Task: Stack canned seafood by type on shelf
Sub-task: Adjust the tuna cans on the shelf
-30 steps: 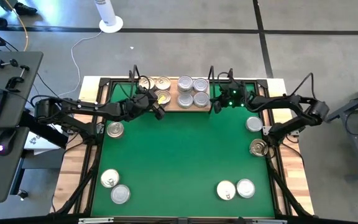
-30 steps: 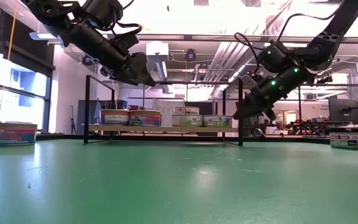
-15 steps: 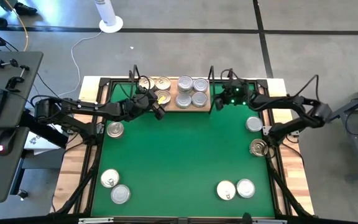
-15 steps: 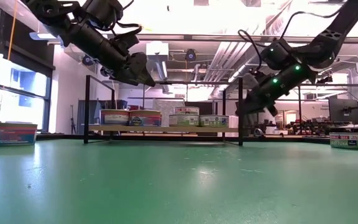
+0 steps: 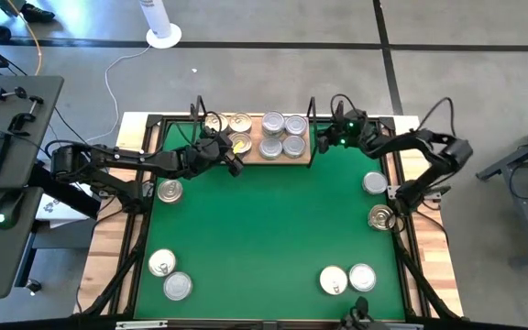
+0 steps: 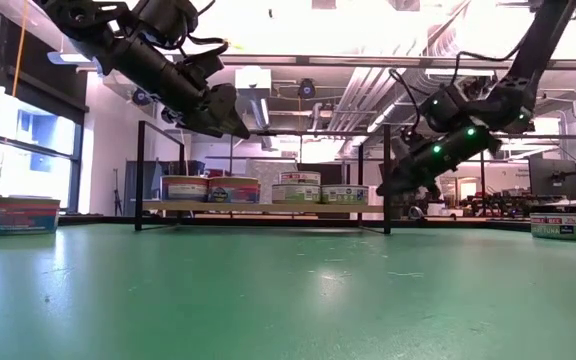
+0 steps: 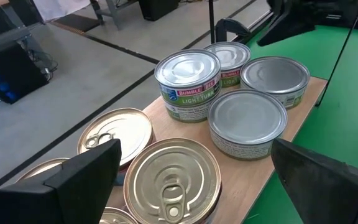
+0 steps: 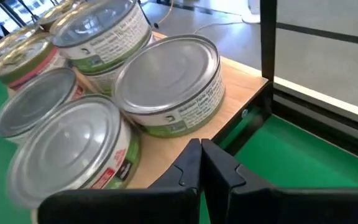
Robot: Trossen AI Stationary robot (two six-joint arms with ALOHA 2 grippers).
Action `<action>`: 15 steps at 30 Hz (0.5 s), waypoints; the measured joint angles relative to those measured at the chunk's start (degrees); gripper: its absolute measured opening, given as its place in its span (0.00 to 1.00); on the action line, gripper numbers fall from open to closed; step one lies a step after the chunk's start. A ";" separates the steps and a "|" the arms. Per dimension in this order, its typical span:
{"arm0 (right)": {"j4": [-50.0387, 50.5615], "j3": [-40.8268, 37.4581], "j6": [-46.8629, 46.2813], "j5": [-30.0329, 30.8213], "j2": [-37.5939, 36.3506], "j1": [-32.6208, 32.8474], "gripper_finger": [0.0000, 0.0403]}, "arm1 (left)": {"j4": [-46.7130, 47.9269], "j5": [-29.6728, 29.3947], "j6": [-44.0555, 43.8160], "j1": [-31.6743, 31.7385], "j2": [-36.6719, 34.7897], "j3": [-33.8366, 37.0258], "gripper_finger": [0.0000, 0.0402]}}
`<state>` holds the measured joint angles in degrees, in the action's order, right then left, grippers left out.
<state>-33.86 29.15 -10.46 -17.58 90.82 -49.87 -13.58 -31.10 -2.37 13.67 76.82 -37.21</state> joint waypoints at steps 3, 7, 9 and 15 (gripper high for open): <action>-0.72 2.31 0.00 0.00 2.99 -0.02 0.00 | -0.01 -0.01 0.00 0.00 0.00 0.00 0.99; -0.68 5.99 0.29 0.02 6.76 0.13 0.00 | 0.00 -0.01 0.00 0.00 0.00 0.00 0.99; -0.66 7.37 0.26 0.04 7.92 0.13 0.00 | 0.02 -0.01 0.00 0.00 0.00 0.00 0.99; 0.01 8.61 0.40 -2.41 8.64 0.13 0.00 | 0.04 -0.01 0.00 0.00 0.00 0.00 0.99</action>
<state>-33.85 37.76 -10.06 -20.00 99.46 -49.74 -13.54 -31.11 -2.37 13.67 76.82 -37.21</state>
